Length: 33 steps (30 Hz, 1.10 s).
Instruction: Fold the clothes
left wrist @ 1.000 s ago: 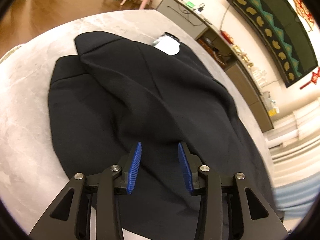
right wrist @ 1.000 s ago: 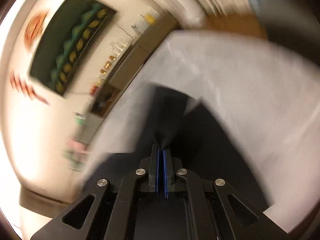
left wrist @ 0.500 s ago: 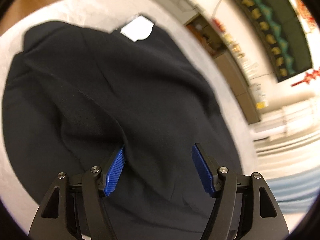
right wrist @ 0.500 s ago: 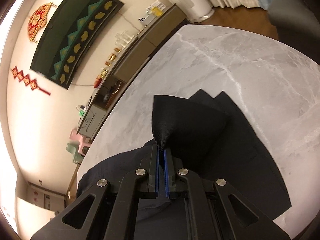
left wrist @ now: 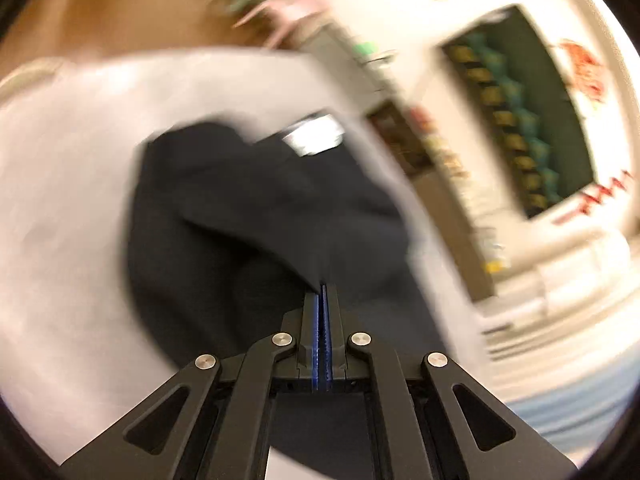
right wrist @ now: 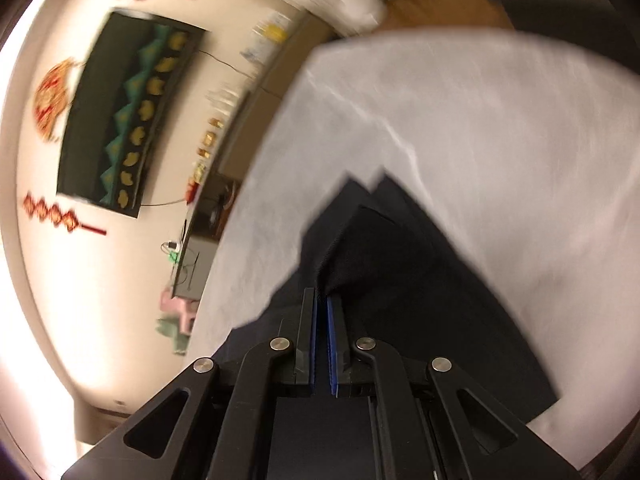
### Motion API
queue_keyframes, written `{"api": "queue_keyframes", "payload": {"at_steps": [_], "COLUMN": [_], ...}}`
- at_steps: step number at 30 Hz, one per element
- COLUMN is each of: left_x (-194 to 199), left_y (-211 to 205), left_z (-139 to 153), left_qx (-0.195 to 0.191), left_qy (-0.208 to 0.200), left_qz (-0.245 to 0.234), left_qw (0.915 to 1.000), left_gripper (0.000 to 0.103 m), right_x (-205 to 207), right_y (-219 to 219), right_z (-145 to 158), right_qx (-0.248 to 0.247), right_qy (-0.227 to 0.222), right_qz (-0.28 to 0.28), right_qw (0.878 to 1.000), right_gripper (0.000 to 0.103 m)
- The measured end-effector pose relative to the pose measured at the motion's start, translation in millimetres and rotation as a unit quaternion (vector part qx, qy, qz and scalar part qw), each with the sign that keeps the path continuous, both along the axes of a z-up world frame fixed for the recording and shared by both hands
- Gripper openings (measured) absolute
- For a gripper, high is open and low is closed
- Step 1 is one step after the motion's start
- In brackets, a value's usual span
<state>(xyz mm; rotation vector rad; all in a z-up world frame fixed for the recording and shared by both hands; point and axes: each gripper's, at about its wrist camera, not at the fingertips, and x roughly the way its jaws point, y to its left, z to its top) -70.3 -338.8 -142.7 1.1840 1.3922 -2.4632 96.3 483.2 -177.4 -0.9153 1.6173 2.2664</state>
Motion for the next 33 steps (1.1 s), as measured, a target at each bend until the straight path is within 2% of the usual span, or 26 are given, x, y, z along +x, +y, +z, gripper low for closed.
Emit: {"api": "queue_keyframes", "payload": {"at_steps": [2,6,8,9,10,11,12,14,17,18,20,22,23,25,27,30,33], "left_x": [-6.6,-24.7,-19.7,-15.6,-13.5,-13.4,-13.6,-20.4,-31.8,-33.6,-32.9,-26.4,-21.7,-13.5,-11.5,-18.1,-21.0], "left_y": [-4.7,-8.0,-15.6,-19.9,-24.0,-27.1,-29.7,-24.4,-12.9,-10.3,-11.3,-20.0,-24.7,-32.9,-31.4,-19.2,-12.2], "left_z": [-12.4,9.0,13.4,14.3,10.0,0.2,-10.9,-11.0,-2.2,0.9,-1.6,-7.2,-9.2,-13.0,-15.8,-17.3,-18.8], "left_qx": [0.024,0.002,0.002,0.004,0.009,0.024,0.044,0.040,0.014,0.002,-0.009,0.007,0.014,0.027,0.027,0.019,0.013], "left_qy": [-0.012,0.015,0.026,0.030,0.026,0.013,0.000,-0.003,0.002,0.002,-0.006,-0.008,-0.007,-0.005,-0.007,-0.014,-0.021], "left_qz": [0.004,-0.002,0.004,0.007,0.009,0.008,0.006,-0.002,-0.015,-0.017,-0.013,-0.004,0.001,0.008,0.000,-0.017,-0.025], "left_qw": [0.9996,0.9999,0.9997,0.9995,0.9996,0.9996,0.9990,0.9992,0.9998,0.9999,0.9999,0.9999,0.9999,0.9996,0.9996,0.9996,0.9994], "left_gripper": [0.001,0.001,0.002,0.002,0.002,0.001,0.001,0.001,0.001,0.001,0.001,0.001,0.001,0.001,0.001,0.001,0.002], "right_x": [-7.9,-26.9,-26.7,-24.0,-20.8,-14.7,-9.8,-5.6,-23.2,-40.5,-69.3,-80.7,-79.3,-59.9,-28.2,0.0,17.9], "right_y": [-4.4,-15.5,-32.5,-49.5,-59.9,-69.9,-70.6,-62.4,-46.1,-41.5,-38.4,-45.2,-50.3,-58.2,-58.3,-46.6,-31.1], "right_z": [1.2,25.1,57.7,78.8,87.4,91.7,86.6,69.7,54.8,58.4,79.0,135.5,165.7,202.4,208.8,154.1,92.1], "right_qx": [0.008,0.068,0.139,0.200,0.244,0.297,0.309,0.299,0.267,0.262,0.262,0.284,0.298,0.324,0.332,0.321,0.278], "right_qy": [-0.009,-0.028,-0.015,-0.021,-0.038,-0.074,-0.101,-0.138,-0.145,-0.136,-0.103,-0.024,0.020,0.060,0.061,-0.021,-0.081], "right_qz": [0.010,0.042,0.086,0.145,0.174,0.212,0.231,0.237,0.217,0.207,0.194,0.176,0.168,0.156,0.152,0.169,0.174], "right_qw": [1.000,0.996,0.986,0.969,0.953,0.928,0.917,0.914,0.928,0.933,0.940,0.942,0.939,0.931,0.929,0.932,0.941], "right_gripper": [0.005,0.005,0.005,0.005,0.005,0.005,0.005,0.005,0.004,0.004,0.004,0.002,0.002,0.002,0.002,0.002,0.002]}}
